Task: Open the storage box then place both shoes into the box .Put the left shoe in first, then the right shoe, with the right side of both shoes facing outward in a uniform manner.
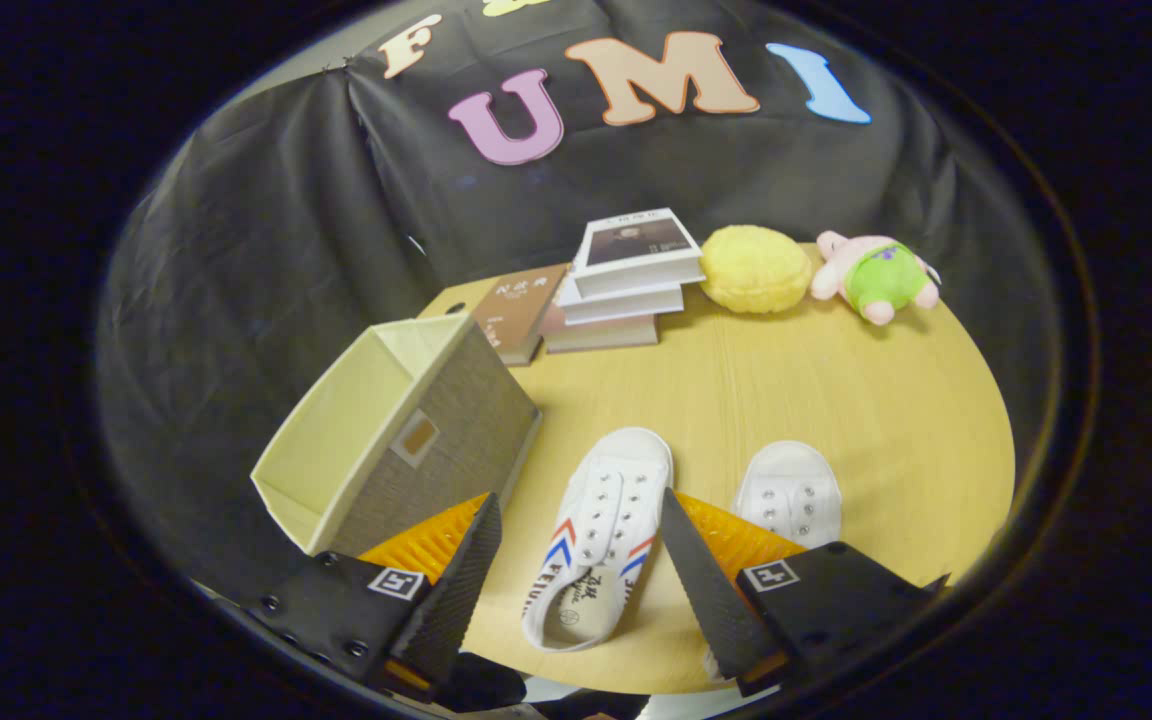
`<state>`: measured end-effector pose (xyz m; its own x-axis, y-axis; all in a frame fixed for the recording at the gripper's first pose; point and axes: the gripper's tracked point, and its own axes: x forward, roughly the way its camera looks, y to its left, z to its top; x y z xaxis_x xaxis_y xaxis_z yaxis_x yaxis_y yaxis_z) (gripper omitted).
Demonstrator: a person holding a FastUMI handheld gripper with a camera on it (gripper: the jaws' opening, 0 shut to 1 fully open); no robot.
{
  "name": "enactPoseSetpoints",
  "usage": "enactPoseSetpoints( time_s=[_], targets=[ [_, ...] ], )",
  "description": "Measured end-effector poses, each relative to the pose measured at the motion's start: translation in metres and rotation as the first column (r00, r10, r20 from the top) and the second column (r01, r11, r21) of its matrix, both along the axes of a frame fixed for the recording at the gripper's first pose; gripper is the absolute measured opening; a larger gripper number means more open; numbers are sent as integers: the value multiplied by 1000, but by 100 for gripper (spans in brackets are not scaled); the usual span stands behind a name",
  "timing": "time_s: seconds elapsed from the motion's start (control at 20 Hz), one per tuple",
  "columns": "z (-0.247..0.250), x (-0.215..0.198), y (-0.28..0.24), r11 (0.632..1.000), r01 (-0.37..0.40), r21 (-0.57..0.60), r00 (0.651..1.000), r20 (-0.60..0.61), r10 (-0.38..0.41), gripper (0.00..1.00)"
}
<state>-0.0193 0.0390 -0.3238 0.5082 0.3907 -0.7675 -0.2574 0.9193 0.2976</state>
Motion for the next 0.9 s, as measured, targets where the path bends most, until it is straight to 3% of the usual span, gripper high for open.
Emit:
enactPoseSetpoints(
  time_s=[0.25, 0.6, 0.7, 0.9],
  targets=[
    [-49, -12, -11, 998, -34, -43, 994, -102, 30, 98],
    [-84, -28, -16, 982, -142, -125, 975, -190, 116, 96],
    [-89, -32, -11, 986, -137, -90, 967, -229, 113, 82],
    [-87, -37, -1, 996, -91, -11, 958, -275, 84, 45]
  ],
)
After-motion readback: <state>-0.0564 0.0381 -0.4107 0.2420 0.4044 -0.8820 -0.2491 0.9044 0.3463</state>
